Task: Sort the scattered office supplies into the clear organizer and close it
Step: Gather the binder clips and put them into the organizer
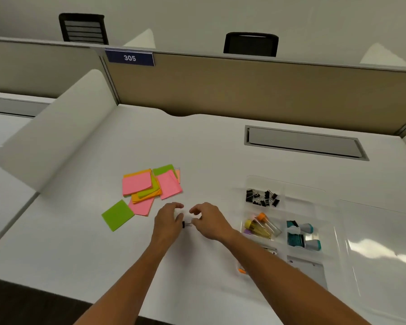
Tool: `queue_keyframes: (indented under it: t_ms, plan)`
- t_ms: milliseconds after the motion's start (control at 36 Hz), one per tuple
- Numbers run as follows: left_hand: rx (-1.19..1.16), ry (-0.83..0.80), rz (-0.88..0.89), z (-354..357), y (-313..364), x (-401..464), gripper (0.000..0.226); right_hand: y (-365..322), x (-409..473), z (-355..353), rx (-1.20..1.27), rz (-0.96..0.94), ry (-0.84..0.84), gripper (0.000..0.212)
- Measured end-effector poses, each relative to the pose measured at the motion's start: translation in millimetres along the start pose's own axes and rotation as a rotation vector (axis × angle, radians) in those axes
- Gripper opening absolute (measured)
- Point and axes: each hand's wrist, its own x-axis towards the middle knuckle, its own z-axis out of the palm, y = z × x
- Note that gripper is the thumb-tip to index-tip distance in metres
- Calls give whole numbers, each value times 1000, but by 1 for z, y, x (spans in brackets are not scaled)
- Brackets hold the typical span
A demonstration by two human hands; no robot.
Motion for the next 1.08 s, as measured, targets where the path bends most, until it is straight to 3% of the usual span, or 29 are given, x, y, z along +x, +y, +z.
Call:
queue_keyframes:
  t_ms: [167, 389, 694, 1083]
  plan:
    - [359, 15, 216, 1, -30, -11, 38, 2, 6, 28, -309, -146, -32, 38]
    - [464, -22, 255, 4, -53, -20, 44, 4, 12, 42, -451, -254, 6, 22]
    - [580, -38, 274, 7, -62, -22, 60, 10, 14, 22, -294, -125, 72, 31]
    - [544, -44, 274, 4, -56, -26, 66, 67, 5, -87, 57, 119, 564, 26]
